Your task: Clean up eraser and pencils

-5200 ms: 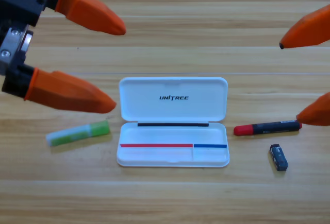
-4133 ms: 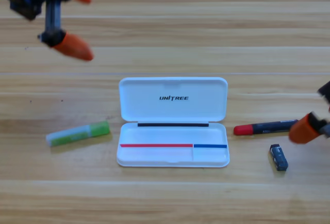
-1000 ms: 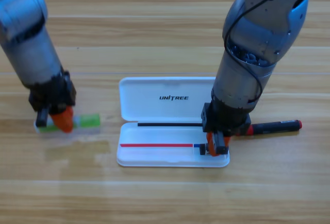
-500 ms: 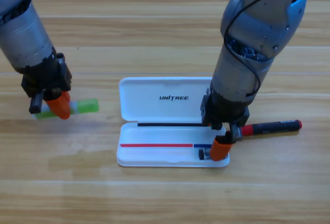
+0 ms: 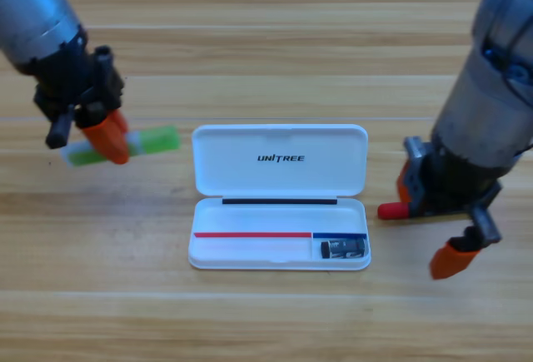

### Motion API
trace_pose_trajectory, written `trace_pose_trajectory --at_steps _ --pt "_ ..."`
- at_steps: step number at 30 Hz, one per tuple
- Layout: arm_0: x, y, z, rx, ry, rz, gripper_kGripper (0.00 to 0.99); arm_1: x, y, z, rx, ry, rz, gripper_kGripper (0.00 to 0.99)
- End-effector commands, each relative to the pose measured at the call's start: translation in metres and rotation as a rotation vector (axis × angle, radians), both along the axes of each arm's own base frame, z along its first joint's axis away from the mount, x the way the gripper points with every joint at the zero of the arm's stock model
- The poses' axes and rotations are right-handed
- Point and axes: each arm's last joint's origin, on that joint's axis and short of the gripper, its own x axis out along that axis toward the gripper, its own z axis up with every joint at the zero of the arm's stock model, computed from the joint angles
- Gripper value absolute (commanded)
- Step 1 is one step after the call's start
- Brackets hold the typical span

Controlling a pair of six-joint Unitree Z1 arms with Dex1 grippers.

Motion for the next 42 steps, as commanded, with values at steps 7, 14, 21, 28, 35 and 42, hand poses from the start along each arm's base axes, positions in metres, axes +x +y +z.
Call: trace_pose_trajectory --at_steps 7,14,21,28,35,42 --pt "-0.008 -0.080 -0.038 -0.011 0.124 -0.182 0.000 0.081 -0.042 -0.067 -0.095 0.033 -0.071 0.930" --pt "-0.004 -0.110 -0.065 -0.002 0.176 -0.236 0.000 0.093 -0.036 -0.084 -0.104 0.044 -0.040 0.919" --pt "0.000 -0.125 -0.084 0.017 0.204 -0.253 0.000 0.105 -0.028 -0.094 -0.104 0.038 -0.033 0.853" --pt "0.002 -0.133 -0.098 0.033 0.223 -0.262 0.000 0.112 -0.032 -0.105 -0.130 0.044 -0.040 0.753" --pt "0.003 -0.138 -0.109 0.047 0.236 -0.266 0.000 0.109 -0.035 -0.110 -0.167 0.064 -0.021 0.293" --pt "0.006 -0.140 -0.114 0.059 0.231 -0.264 0.000 0.106 -0.038 -0.106 -0.171 0.070 -0.007 0.000"
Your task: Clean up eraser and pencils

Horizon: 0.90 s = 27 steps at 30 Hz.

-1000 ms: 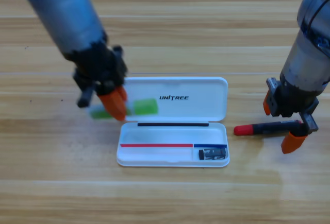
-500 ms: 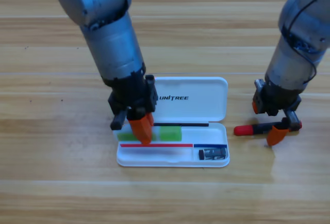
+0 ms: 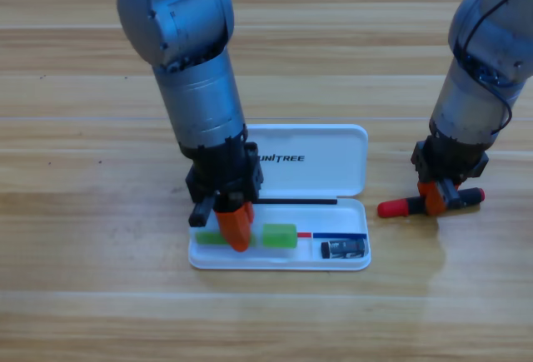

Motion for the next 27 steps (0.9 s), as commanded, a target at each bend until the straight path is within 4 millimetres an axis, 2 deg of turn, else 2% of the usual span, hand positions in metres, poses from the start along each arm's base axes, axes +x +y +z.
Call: trace_pose_trajectory --at_steps 1,13,22,27 --pt "-0.002 -0.013 -0.023 0.033 0.030 -0.019 0.000 0.006 -0.014 -0.031 -0.080 0.074 -0.026 0.000" --pt "0.001 -0.019 -0.027 0.040 0.020 -0.008 0.000 -0.003 -0.020 -0.006 -0.057 0.043 -0.034 0.000" --pt "0.001 -0.021 -0.031 0.049 0.020 -0.002 0.000 -0.028 -0.024 0.036 -0.030 0.008 -0.073 0.000" --pt "0.003 -0.020 -0.032 0.052 0.012 0.004 0.000 -0.042 -0.025 0.052 -0.017 -0.003 -0.075 0.000"
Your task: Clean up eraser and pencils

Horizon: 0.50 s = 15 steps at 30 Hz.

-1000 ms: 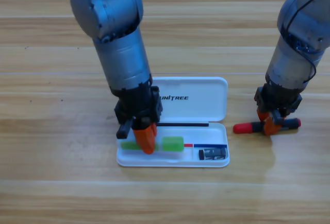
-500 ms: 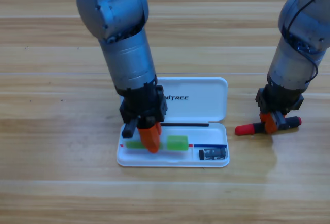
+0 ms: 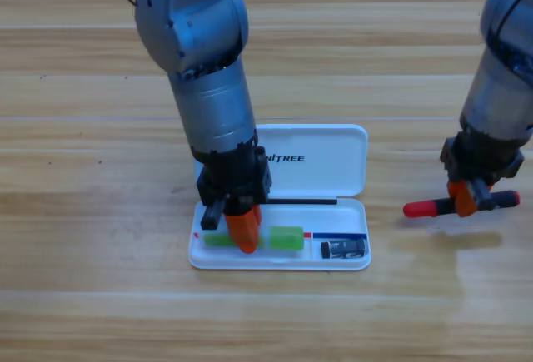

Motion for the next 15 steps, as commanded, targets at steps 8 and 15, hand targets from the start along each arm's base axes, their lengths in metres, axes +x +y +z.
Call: trace_pose_trajectory --at_steps 8,15 --pt "-0.001 -0.010 -0.022 0.037 0.016 -0.004 0.000 -0.033 -0.003 0.033 0.012 -0.015 0.004 0.000" --pt "-0.001 -0.010 -0.019 0.038 0.016 0.041 0.000 -0.033 -0.001 0.037 0.021 -0.025 0.002 0.000"
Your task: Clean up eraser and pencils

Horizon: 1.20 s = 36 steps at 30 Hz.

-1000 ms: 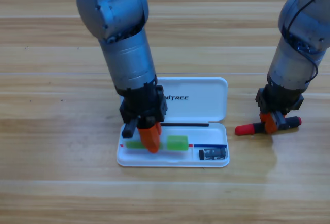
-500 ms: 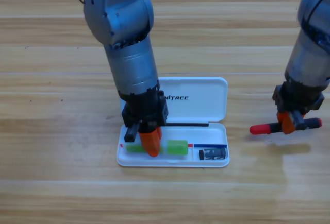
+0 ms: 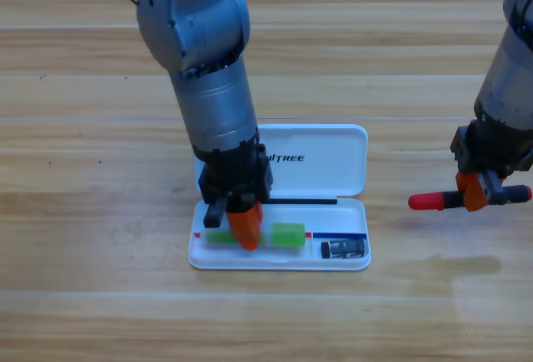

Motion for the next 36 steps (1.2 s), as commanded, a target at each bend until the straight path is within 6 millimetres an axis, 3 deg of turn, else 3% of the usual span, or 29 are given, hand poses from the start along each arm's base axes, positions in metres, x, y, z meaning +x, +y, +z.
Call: trace_pose_trajectory --at_steps 1,4,5,6,13,18,20,22,25,31,33,36 --pt "-0.002 -0.009 -0.020 0.038 0.024 0.022 0.089 -0.016 0.001 0.012 0.001 -0.006 0.024 0.000" --pt "-0.003 -0.008 -0.021 0.045 0.031 0.025 0.842 -0.017 0.002 0.013 0.006 -0.006 0.026 0.000" --pt "-0.004 -0.007 -0.022 0.048 0.033 0.027 0.948 -0.017 0.002 0.013 0.006 -0.006 0.028 0.000" --pt "-0.004 -0.007 -0.022 0.048 0.033 0.027 0.988 -0.018 0.002 0.014 0.007 -0.008 0.031 0.000" --pt "-0.005 -0.006 -0.020 0.049 0.034 0.036 0.990 -0.025 0.011 0.021 0.037 -0.006 0.042 0.000" --pt "-0.006 -0.005 -0.017 0.049 0.034 0.042 0.990 -0.031 0.033 0.024 0.052 -0.004 0.070 0.000" --pt "-0.008 -0.002 -0.007 0.041 0.025 0.046 0.990 -0.031 0.044 0.022 0.055 -0.003 0.076 0.000" --pt "-0.013 0.003 0.014 0.022 0.011 0.057 0.990 -0.031 0.056 0.019 0.056 -0.002 0.084 0.000" --pt "-0.025 0.019 0.064 -0.029 -0.035 0.078 0.990 -0.031 0.076 0.012 0.053 0.006 0.090 0.000" --pt "-0.041 0.094 0.171 -0.166 -0.180 0.189 0.990 -0.026 0.112 -0.002 0.051 0.014 0.098 0.000" --pt "-0.044 0.127 0.193 -0.201 -0.225 0.256 0.990 -0.025 0.123 -0.006 0.056 0.011 0.102 0.000" --pt "-0.042 0.166 0.203 -0.211 -0.257 0.328 0.990 -0.023 0.137 -0.013 0.057 0.012 0.108 0.000"
